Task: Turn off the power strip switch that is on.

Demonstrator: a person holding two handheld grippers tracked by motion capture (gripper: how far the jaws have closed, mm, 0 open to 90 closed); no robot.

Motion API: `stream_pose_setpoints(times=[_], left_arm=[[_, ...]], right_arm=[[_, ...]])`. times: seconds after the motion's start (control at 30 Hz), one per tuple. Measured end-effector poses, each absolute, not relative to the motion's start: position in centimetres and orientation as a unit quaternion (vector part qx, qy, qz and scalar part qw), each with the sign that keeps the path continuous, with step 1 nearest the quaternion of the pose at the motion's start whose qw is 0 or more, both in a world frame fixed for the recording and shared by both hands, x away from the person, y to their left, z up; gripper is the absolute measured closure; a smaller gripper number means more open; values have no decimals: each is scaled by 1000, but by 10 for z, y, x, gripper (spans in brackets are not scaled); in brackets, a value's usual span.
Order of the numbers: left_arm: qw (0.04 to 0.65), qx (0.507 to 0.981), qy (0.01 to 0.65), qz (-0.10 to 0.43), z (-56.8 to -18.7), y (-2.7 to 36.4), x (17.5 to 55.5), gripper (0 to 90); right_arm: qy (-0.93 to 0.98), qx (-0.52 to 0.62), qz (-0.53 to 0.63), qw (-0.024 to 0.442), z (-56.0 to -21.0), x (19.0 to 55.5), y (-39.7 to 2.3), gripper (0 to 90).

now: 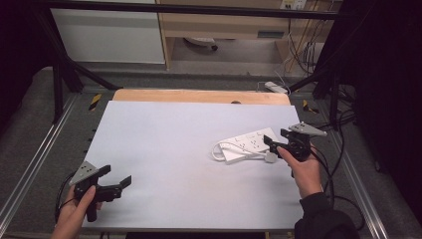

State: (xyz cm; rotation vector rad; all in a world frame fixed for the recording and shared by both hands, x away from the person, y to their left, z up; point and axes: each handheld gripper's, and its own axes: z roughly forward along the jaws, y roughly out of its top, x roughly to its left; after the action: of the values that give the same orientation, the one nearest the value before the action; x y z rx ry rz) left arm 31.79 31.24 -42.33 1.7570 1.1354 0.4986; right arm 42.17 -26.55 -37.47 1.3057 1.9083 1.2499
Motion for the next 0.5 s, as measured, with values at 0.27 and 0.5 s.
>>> stream_pose_setpoints(times=[0.27,0.5], left_arm=[[474,720,465,203,-424,312,318,69],[469,724,462,204,-424,311,318,68]], right_arm=[[704,471,460,265,-377,431,-260,534],[696,457,478,279,-378,440,-254,729]])
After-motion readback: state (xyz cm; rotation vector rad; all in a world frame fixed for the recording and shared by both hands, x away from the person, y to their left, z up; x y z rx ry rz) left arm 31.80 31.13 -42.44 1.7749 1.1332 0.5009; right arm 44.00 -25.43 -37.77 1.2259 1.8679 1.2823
